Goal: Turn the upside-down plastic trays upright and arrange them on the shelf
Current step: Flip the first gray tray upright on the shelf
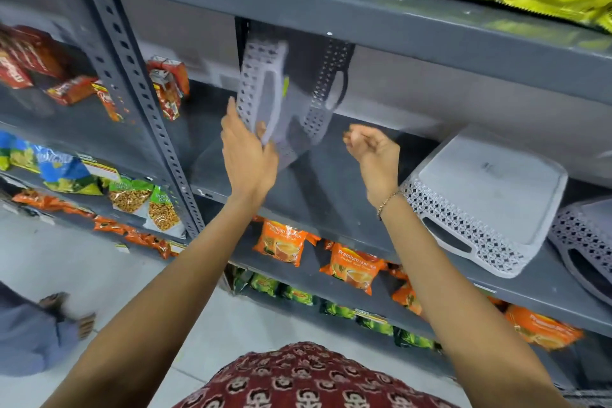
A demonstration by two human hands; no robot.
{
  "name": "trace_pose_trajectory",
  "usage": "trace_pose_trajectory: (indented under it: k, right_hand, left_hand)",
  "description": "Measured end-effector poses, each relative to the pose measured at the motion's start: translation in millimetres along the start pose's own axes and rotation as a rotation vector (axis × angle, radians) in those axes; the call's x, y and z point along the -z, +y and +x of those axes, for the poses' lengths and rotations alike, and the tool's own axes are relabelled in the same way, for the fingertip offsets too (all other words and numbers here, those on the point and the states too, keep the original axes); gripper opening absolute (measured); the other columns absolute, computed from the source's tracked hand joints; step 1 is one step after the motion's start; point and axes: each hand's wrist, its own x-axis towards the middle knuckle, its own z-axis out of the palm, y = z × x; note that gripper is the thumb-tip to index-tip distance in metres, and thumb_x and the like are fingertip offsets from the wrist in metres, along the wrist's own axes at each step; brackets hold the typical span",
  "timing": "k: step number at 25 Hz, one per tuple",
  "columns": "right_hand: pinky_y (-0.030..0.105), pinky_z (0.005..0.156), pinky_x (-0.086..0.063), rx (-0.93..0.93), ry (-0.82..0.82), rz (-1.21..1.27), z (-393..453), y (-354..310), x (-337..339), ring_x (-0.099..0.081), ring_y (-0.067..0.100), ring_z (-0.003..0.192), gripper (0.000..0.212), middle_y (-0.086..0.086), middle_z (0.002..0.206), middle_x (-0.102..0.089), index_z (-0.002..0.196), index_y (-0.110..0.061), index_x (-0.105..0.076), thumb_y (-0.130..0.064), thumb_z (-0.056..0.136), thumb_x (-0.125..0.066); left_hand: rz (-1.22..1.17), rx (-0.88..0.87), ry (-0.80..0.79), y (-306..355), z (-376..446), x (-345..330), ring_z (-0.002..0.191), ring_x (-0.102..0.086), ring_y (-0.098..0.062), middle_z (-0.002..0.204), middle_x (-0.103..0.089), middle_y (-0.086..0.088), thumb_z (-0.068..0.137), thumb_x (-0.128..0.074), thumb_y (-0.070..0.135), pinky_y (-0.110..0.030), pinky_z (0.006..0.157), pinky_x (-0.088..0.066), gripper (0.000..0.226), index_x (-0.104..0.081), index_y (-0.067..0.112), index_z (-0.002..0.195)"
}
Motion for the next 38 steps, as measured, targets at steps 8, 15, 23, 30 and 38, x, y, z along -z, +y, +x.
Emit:
trace_pose_trajectory:
  k: [8,15,23,30,38]
  right_hand:
    - [0.038,0.120,-0.018,0.173,-0.563,-1.059,24,56,11,-0.028,0.027,0.142,0.044,0.013,0.146,-0.044,0.132,-0.004,-0.048,-0.005,0.089,-0.057]
    - [0.037,0.102,-0.042,0.173,-0.624,-1.194,45,43,1,-0.056,0.032,0.117,0.033,0.015,0.123,-0.064,0.116,-0.006,-0.062,-0.015,0.085,-0.065]
    - [0.040,0.092,-0.047,0.160,-0.638,-1.428,38,31,-1,-0.059,0.036,0.110,0.022,0.016,0.115,-0.068,0.109,-0.014,-0.066,-0.022,0.091,-0.056]
    - [0.040,0.075,-0.053,0.269,-0.627,-1.331,-26,31,-32,-0.066,0.035,0.096,0.017,0.017,0.100,-0.071,0.108,-0.015,-0.060,-0.013,0.093,-0.051]
    - [0.043,0.081,-0.054,0.217,-0.625,-1.247,-28,32,-40,-0.064,0.034,0.102,0.022,0.014,0.108,-0.070,0.114,-0.016,-0.058,-0.023,0.094,-0.052]
  left_hand:
    - [-0.235,0.862,-0.128,-53,29,3,0.120,-0.052,-0.037,0.137,-0.051,-0.021,0.095,-0.043,0.019,-0.039,0.093,-0.045,0.044,-0.045,-0.004,0.132]
    - [0.173,0.236,-0.446,-45,19,-8,0.139,-0.034,-0.037,0.158,-0.016,-0.019,0.095,-0.052,0.025,-0.048,0.114,-0.033,0.078,-0.002,0.006,0.151]
    - [0.796,-0.290,-0.969,-40,9,-24,0.110,-0.059,-0.036,0.118,-0.062,-0.015,0.091,-0.054,0.021,-0.045,0.093,-0.049,0.031,-0.056,0.013,0.121]
    - [0.905,-0.274,-1.021,-63,62,9,0.091,-0.064,-0.029,0.079,-0.059,-0.003,0.086,-0.064,0.021,-0.037,0.074,-0.050,0.008,-0.067,0.020,0.079]
    - [0.803,-0.224,-1.088,-65,68,17,0.105,-0.063,-0.027,0.094,-0.069,-0.004,0.085,-0.067,0.020,-0.040,0.088,-0.052,0.010,-0.070,0.021,0.094]
